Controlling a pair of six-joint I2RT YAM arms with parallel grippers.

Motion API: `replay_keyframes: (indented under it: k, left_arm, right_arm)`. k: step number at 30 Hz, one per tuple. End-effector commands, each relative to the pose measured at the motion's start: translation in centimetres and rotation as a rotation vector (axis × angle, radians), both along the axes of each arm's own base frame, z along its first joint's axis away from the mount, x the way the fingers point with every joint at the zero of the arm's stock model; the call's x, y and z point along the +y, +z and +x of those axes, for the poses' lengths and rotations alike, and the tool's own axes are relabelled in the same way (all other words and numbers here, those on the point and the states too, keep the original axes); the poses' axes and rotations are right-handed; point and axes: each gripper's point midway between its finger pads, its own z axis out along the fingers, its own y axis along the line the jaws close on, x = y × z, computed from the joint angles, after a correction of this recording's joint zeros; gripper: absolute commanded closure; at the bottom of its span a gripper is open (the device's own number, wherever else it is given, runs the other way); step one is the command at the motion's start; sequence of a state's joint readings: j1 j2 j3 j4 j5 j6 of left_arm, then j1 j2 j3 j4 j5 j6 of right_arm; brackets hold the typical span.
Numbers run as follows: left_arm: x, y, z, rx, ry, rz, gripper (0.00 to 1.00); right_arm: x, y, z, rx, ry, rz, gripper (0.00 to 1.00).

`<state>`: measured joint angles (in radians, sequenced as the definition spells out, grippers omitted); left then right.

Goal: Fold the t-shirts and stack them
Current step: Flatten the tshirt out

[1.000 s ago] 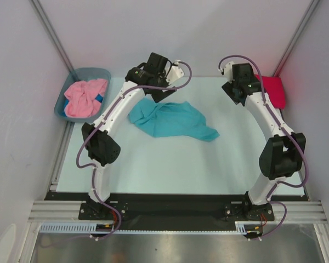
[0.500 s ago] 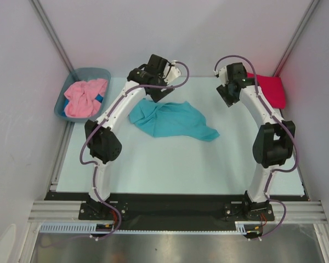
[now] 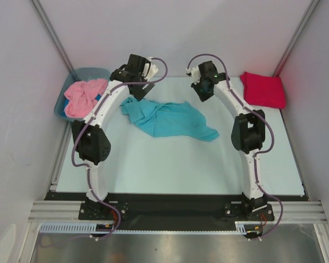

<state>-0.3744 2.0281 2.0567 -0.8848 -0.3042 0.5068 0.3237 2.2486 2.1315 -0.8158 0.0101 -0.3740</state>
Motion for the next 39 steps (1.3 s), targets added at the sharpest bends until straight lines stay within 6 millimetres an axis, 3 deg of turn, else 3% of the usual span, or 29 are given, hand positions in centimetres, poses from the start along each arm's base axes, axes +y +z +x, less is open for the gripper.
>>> replay_keyframes:
  k: [1, 6, 13, 19, 23, 24, 25, 27, 28, 29, 31, 33, 34, 36, 39]
  left_arm:
    - [0.3, 6.4, -0.8, -0.154, -0.031, -0.018, 0.11]
    - [0.9, 8.8, -1.7, -0.207, -0.035, -0.042, 0.10]
    - [1.2, 9.5, -2.6, -0.223, -0.031, -0.051, 0.11]
    - [1.6, 10.7, -3.0, -0.249, -0.032, -0.039, 0.10]
    - [1.8, 11.7, -3.1, -0.273, -0.043, -0.026, 0.10]
    - [1.9, 11.9, -3.2, -0.277, -0.047, -0.023, 0.10]
    - [1.9, 12.0, -3.1, -0.282, -0.049, -0.022, 0.10]
    - [1.9, 12.1, -3.2, -0.286, -0.052, -0.022, 0.10]
    - [1.8, 12.1, -3.2, -0.287, -0.055, -0.023, 0.10]
    - [1.8, 12.1, -3.2, -0.289, -0.056, -0.025, 0.10]
    - [1.7, 12.2, -3.1, -0.292, -0.063, -0.030, 0.10]
    - [1.6, 12.3, -3.0, -0.298, -0.066, -0.027, 0.10]
    - [1.6, 12.4, -2.9, -0.300, -0.069, -0.027, 0.10]
    - [1.5, 12.5, -2.7, -0.306, -0.077, -0.026, 0.10]
    - [1.2, 12.6, -2.4, -0.313, -0.089, -0.030, 0.10]
  right_arm:
    - [3.2, -2.6, 0.5, 0.044, 0.038, 0.052, 0.80]
    - [5.7, -5.6, 0.8, 0.078, 0.086, 0.050, 0.83]
    - [7.5, -7.8, 1.4, 0.077, 0.113, 0.030, 0.85]
    - [5.9, -9.4, -0.1, 0.144, 0.070, 0.008, 0.85]
    - [1.7, -9.8, -1.6, 0.206, -0.031, -0.021, 0.86]
    - [1.0, -8.6, -1.8, 0.198, -0.048, -0.013, 0.87]
    - [-0.4, -9.3, -2.7, 0.232, -0.077, -0.019, 0.90]
    - [-4.4, -9.1, -2.7, 0.229, -0.175, -0.054, 0.93]
    - [-5.5, -8.0, -2.7, 0.218, -0.201, -0.049, 0.93]
    - [-8.0, -8.4, -3.3, 0.239, -0.258, -0.069, 0.94]
    - [-10.2, -6.9, -3.7, 0.220, -0.309, -0.072, 0.95]
    - [-13.2, -7.0, -4.8, 0.236, -0.372, -0.092, 0.95]
    - [-14.1, -5.9, -5.2, 0.218, -0.392, -0.090, 0.96]
    - [-16.5, -6.6, -7.0, 0.246, -0.439, -0.127, 0.96]
    - [-18.0, -5.5, -8.7, 0.214, -0.451, -0.155, 0.96]
